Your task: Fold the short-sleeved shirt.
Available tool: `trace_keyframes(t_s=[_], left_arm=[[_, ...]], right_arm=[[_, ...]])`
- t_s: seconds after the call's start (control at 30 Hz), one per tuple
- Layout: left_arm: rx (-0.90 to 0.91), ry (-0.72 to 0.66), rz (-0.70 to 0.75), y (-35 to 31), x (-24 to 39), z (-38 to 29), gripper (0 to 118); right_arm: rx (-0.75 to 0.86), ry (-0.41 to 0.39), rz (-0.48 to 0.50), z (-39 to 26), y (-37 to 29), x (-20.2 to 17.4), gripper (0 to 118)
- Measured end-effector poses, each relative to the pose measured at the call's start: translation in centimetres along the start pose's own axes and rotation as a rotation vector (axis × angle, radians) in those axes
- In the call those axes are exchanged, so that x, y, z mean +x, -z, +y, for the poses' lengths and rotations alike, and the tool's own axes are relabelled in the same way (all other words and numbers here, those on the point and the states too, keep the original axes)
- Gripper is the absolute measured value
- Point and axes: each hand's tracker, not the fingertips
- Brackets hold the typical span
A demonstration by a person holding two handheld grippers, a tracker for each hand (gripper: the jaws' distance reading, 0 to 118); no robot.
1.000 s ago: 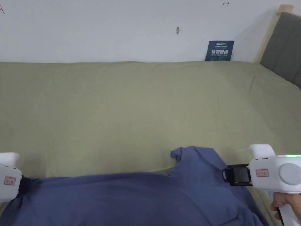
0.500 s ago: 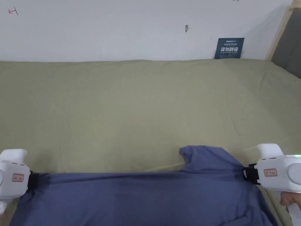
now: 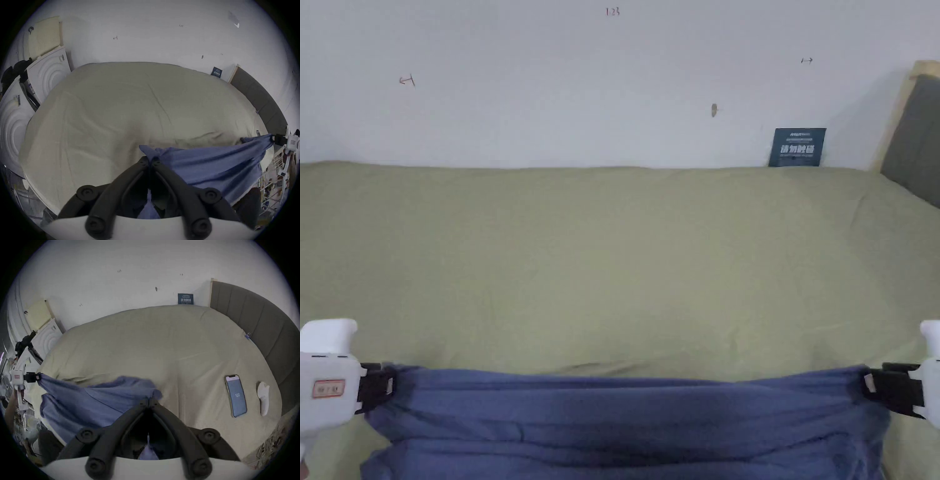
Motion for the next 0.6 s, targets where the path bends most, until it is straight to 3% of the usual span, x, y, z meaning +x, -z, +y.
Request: trace_keyframes(t_s=[0.23,0.53,0.57,0.6], left_arm=[[0.027,0.049,-0.013,-3.8,-0.9,-7.1,2],[-0.004,0.037,-0.017,-2.7,-1.4,-12.7,4],[-0.001,0.027,-0.019,-2.6,-1.5,-13.0,11],[0.002,0.017,-0.023,-2.5,-1.5,-13.1,40]], right_arm=[[0.012,-0.024,0.000,-7.0,-5.1,-1.3,0],[-0.058,0.006,-0.005,-12.9,-4.2,-1.0,0],[-0.060,0.007,-0.007,-13.1,-3.4,-0.4,0],[-0.062,0.006,-0.010,-13.3,-3.3,-0.4,0]])
